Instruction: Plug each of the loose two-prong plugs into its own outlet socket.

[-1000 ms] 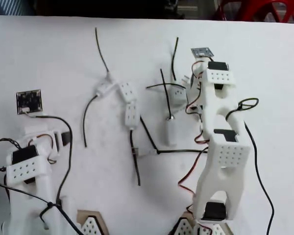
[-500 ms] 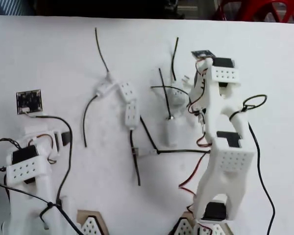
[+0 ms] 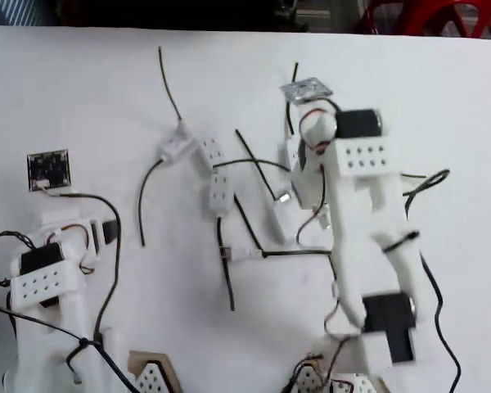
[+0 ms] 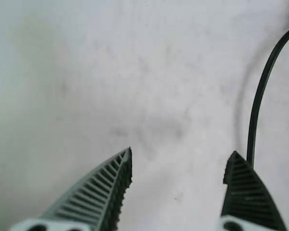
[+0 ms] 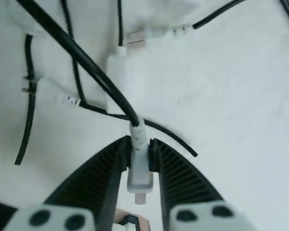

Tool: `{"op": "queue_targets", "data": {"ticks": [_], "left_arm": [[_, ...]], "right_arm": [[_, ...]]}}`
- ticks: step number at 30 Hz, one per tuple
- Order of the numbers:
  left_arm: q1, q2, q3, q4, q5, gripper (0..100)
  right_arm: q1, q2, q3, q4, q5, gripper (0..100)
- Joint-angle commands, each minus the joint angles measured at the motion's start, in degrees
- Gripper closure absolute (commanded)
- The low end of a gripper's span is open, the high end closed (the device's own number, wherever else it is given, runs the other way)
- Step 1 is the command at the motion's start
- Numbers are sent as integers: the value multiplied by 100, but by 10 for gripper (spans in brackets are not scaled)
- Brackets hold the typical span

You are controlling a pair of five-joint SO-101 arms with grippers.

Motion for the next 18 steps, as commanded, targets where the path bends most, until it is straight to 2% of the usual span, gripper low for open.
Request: {"op": "queue_targets", "data": {"ticks": [1,9,13,18], "left_arm": [[347,-207,-35,-88,18,696],[1358,-207,-642,-70,176,698],[1930,-207,-835,-97,730,695],[2677,-207,-1108,-79,862,695]], "right_arm": [[-497,-1332,703,-523,-246,981],[-1789,-3090,2708,-2800,-1873,981],[-2352,-3626,3596,-3837,-2268,981],[-2800,-3969,4484,-4892,-2338,981]]}}
